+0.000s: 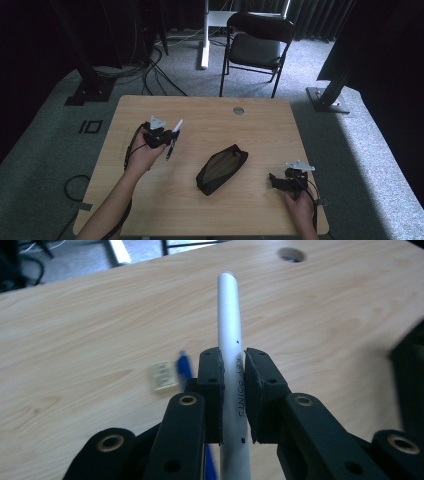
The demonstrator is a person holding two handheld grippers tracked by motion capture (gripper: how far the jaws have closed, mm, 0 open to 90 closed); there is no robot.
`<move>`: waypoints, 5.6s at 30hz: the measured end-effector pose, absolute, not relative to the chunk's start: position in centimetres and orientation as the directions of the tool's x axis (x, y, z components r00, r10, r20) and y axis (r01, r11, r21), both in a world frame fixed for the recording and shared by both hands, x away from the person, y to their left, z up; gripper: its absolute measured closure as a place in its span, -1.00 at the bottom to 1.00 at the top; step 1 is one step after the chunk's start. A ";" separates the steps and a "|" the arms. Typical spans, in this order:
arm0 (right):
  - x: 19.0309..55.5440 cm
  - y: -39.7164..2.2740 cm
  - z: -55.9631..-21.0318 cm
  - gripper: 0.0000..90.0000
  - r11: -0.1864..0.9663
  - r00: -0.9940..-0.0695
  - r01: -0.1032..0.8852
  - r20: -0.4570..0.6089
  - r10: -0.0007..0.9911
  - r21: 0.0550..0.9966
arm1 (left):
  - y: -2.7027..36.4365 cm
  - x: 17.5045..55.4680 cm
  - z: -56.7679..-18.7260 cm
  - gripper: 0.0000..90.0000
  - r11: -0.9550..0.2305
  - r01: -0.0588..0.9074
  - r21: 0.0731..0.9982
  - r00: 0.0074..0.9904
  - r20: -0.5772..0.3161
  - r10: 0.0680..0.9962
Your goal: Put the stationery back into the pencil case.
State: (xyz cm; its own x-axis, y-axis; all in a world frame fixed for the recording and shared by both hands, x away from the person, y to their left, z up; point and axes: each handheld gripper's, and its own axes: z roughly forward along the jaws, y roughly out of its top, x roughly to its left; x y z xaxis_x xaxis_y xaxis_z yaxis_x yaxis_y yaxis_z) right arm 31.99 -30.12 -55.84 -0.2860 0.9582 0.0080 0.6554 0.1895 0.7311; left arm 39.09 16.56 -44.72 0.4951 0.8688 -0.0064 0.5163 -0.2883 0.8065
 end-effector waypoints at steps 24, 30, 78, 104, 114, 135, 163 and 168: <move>32.0 -30.1 -55.8 -0.77 0.187 -0.284 0.655 0.009 0.959 0.732 | 7.2 34.8 -41.4 0.76 -0.327 0.450 0.831 0.646 -0.051 0.761; 32.0 -30.1 -55.8 -0.76 0.187 -0.284 0.655 0.010 0.959 0.732 | 4.9 33.9 -42.0 0.76 -0.337 0.464 0.820 0.677 -0.082 0.732; 32.0 -30.1 -55.8 -0.76 0.187 -0.284 0.656 0.010 0.959 0.731 | -0.3 35.9 -49.4 0.76 -0.507 0.641 0.577 0.675 -0.109 0.729; 32.0 -30.1 -55.8 -0.76 0.190 -0.286 0.655 0.008 0.958 0.731 | -1.0 35.8 -48.4 0.69 -0.525 0.616 0.588 0.706 -0.116 0.699; 32.0 -30.1 -55.8 -0.76 0.189 -0.285 0.655 0.008 0.958 0.732 | -0.7 34.4 -45.6 0.69 -0.518 0.542 0.661 0.751 -0.104 0.652; 32.0 -30.1 -55.8 -0.76 0.188 -0.285 0.655 0.009 0.959 0.732 | 4.5 35.1 -42.7 0.69 -0.405 0.488 0.773 0.704 -0.075 0.706; 32.0 -30.1 -55.8 -0.76 0.190 -0.286 0.655 0.008 0.958 0.731 | 16.1 38.4 -45.9 0.61 -0.228 0.571 0.789 0.476 -0.093 0.874; 32.0 -30.1 -55.8 -0.76 0.190 -0.286 0.655 0.008 0.958 0.731 | 17.7 39.0 -47.4 0.56 -0.205 0.586 0.784 0.427 -0.083 0.900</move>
State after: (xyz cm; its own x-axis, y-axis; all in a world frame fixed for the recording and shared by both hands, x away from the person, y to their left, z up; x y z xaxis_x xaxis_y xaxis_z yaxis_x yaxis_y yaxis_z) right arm 31.99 -30.11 -55.84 -0.2861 0.9582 0.0076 0.6552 0.1898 0.7312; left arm 38.97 17.65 -47.36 0.4271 0.9004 -0.0835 0.5862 -0.2054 0.7837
